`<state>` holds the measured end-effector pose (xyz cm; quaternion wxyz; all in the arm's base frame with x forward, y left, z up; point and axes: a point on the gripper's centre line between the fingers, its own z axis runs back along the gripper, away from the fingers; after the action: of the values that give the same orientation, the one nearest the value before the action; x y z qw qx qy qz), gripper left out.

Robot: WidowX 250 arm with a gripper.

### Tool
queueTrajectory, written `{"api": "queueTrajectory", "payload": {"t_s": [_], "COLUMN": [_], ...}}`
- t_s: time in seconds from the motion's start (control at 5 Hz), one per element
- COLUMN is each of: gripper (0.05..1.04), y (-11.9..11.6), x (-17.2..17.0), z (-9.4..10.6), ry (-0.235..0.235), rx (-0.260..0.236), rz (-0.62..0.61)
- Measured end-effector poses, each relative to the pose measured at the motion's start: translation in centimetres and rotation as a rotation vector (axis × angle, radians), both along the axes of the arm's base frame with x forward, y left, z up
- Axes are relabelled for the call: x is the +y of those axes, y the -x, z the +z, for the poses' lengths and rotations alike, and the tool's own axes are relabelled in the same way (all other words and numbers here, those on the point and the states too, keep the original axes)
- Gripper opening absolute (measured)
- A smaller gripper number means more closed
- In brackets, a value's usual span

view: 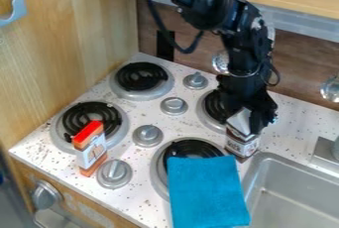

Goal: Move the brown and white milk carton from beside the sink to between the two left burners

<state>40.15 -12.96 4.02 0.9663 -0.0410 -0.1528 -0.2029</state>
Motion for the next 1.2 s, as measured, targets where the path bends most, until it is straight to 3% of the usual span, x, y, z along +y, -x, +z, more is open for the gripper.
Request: {"api": "queueTrajectory", "payload": {"t_s": [0.2, 0.4, 0.8, 1.0, 1.2], "gripper": [0.799, 0.799, 0.799, 0.799, 0.799], "y": [2.7, 5.1, 5.6, 5.3, 4.2], "x": [1.4, 4.3, 9.5, 12.0, 12.4], "z": [3.1, 4.4, 4.8, 4.5, 3.0], "ry": [0.001, -0.012, -0.006, 0.034, 0.054], "rx": [-0.082, -0.104, -0.11, -0.099, -0.064], "rz": [0.007, 0.06, 0.184, 0.25, 0.273]}}
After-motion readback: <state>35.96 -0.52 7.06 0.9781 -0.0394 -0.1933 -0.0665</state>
